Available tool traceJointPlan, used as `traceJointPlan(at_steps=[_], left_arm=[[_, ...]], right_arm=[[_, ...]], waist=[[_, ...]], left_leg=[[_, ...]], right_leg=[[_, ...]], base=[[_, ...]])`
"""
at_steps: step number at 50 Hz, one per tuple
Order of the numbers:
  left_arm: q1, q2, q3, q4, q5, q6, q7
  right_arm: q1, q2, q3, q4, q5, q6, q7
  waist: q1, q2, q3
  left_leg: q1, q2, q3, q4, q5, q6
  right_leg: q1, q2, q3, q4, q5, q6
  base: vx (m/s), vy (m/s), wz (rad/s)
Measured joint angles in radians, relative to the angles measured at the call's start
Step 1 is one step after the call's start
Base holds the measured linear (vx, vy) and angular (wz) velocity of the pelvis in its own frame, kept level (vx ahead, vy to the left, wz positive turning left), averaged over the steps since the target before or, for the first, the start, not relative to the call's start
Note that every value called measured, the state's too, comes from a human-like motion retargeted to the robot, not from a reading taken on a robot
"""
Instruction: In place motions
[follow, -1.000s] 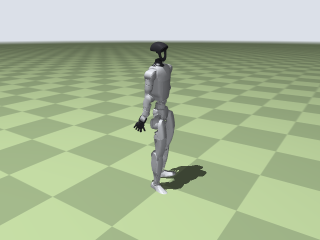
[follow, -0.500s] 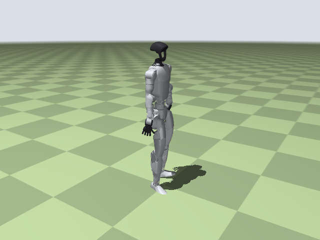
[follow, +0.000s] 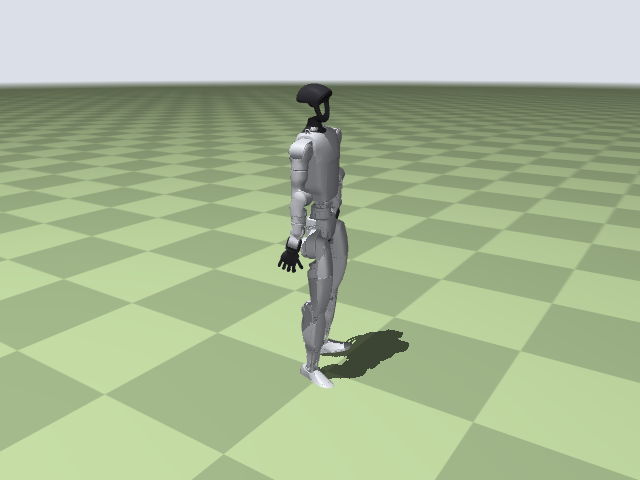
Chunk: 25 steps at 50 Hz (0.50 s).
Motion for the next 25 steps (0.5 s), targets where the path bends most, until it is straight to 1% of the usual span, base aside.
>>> traceJointPlan(at_steps=[12,17,25], left_arm=[[-0.007,0.004,-0.015,-0.002,-0.001,-0.005,0.006],[-0.011,0.002,-0.018,-0.002,-0.005,-0.001,-0.011],[-0.011,0.005,-0.025,-0.002,0.007,-0.002,-0.012]], right_arm=[[-0.018,-0.005,0.036,-0.015,-0.100,0.006,0.092],[-0.025,0.011,0.056,-0.031,-0.127,0.018,0.104],[-0.028,0.024,0.093,-0.051,-0.188,0.000,0.124]], waist=[[-0.001,0.002,-0.006],[-0.003,0.003,-0.005],[0.001,0.004,-0.009]], left_leg=[[-0.001,0.003,0.004,0.001,-0.003,0.001],[-0.002,0.006,0.006,0.000,-0.003,0.000],[-0.004,0.008,0.009,-0.001,-0.002,0.000]], right_leg=[[-0.008,0.002,0.008,0.003,0.002,0.000],[-0.011,0.004,0.010,0.004,0.003,0.000],[-0.015,0.004,0.012,0.004,0.006,0.001]], base=[[0.00,0.00,0.00],[0.00,0.00,0.00],[0.00,0.00,0.00]])
